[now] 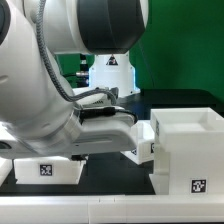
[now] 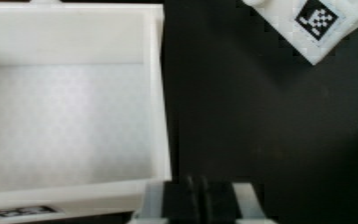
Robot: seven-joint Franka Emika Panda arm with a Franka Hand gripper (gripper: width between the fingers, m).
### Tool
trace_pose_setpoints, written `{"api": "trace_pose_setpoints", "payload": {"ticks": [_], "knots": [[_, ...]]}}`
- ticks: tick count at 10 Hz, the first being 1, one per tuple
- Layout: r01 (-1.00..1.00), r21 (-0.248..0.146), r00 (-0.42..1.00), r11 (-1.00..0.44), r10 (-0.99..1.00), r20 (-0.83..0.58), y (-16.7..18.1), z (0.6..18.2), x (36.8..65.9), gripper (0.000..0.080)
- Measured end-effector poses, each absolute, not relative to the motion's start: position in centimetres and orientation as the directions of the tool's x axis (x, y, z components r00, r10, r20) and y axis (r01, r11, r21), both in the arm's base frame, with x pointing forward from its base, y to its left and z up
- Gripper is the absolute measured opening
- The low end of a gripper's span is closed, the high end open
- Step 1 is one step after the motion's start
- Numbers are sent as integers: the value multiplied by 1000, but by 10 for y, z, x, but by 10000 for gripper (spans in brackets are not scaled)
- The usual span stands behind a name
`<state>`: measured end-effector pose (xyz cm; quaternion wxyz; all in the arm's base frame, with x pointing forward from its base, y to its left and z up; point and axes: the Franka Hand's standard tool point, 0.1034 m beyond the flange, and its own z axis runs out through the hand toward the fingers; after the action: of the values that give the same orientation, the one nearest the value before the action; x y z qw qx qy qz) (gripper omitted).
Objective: Assemble drawer
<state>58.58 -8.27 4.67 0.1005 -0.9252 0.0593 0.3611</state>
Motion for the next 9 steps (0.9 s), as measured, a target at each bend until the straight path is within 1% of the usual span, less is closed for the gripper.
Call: {"api": "trace_pose_setpoints", "payload": {"ticks": [2, 3, 4, 5, 6, 7, 8, 9], "knots": [[-177, -139, 766, -974, -48, -641, -84, 47, 595, 1], [-170, -114, 770, -979, -59, -636, -85, 58, 591, 1], [-173, -99, 810, -980, -84, -581, -84, 66, 592, 85], [-175, -87, 860, -981, -109, -498, -85, 73, 589, 221], [-160, -91, 915, -983, -113, -388, -87, 80, 586, 221], [-147, -87, 950, -985, -116, -290, -91, 82, 580, 402], [-147, -86, 950, -985, -116, -289, -88, 81, 574, 547], [-143, -82, 960, -986, -118, -253, -89, 80, 580, 617]]}}
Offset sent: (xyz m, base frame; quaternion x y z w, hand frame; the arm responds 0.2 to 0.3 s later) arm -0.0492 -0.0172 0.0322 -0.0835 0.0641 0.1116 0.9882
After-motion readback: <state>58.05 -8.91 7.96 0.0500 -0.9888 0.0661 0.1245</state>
